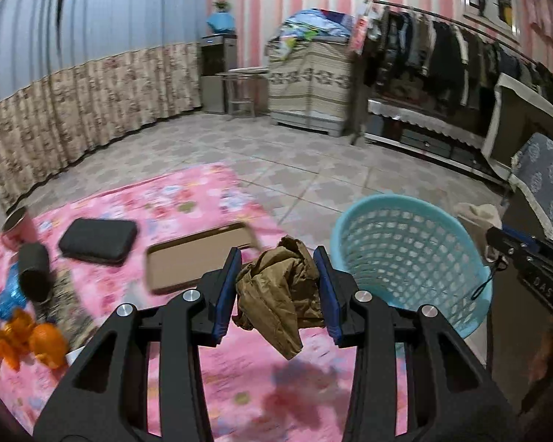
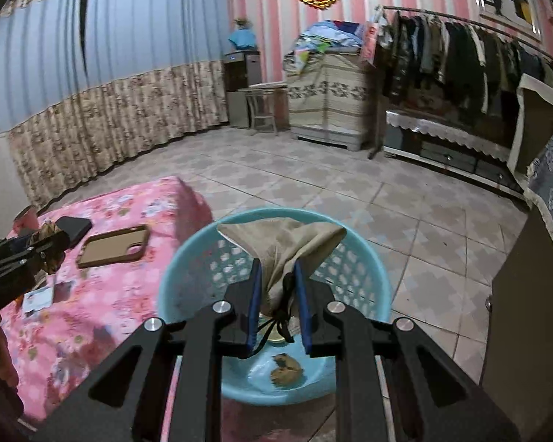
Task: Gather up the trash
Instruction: 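Open the left tool over the basket while the right tool holds the pouch above it, then open the right tool to drop the beige pouch into the basket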
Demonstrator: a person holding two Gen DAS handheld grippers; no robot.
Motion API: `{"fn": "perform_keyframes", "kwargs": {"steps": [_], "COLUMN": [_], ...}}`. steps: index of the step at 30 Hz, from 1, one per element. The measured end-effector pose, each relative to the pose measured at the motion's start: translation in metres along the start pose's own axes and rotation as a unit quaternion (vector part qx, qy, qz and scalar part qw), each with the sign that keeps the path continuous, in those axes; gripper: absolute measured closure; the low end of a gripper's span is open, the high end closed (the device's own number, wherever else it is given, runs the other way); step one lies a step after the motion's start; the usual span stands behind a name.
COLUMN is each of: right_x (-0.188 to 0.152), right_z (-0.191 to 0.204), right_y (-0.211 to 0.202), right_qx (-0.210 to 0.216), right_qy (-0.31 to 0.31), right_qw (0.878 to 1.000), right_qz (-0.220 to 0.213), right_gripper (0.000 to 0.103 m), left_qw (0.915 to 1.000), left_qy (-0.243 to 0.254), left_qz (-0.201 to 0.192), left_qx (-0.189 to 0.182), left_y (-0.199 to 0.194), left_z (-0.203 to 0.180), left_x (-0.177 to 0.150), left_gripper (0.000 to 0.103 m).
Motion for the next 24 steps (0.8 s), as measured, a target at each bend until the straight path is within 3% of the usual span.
{"fn": "perform_keyframes", "kwargs": {"steps": [9, 16, 20, 24], "right_x": [0.003, 0.004, 0.003, -0.002], "right_z": [-0.023, -0.031, -0.032, -0.029], "right_y": [0.017, 0.022, 0.027, 0.03], "right_qx": [-0.014, -0.015, -0.014, -0.014], "right_qy": [0.014, 0.023, 0.026, 0.024], "right_qw": [1.0, 1.0, 0.999, 0.999], "right_qz": [0.006, 0.009, 0.013, 0.018], "right_gripper": [0.085, 0.085, 0.085, 0.085], "left_qw": [0.9984, 0.996, 0.9956, 0.9972], "left_qy": [0.034, 0.044, 0.049, 0.051], "left_qz": [0.006, 0.022, 0.016, 0.002], "left_qx": [-0.045, -0.074, -0.079, -0.055], "left_y": [0.039, 0.066, 0.067, 0.06], "left_z": [-0.068, -0.1, -0.105, -0.095], "left_x": [0.011, 0.02, 0.027, 0.031], "left_gripper": [0.064, 0.062, 0.037, 0.024]}}
Point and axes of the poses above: each gripper's, at about its wrist camera, not at the fingertips, and y roughly the way its jaws point, z to its left, x to its top, the point moved 8 cm from there along y, roughly the way its jaws point, and after that the axes turned 2 degrees about -y, right-handed, at the moved point
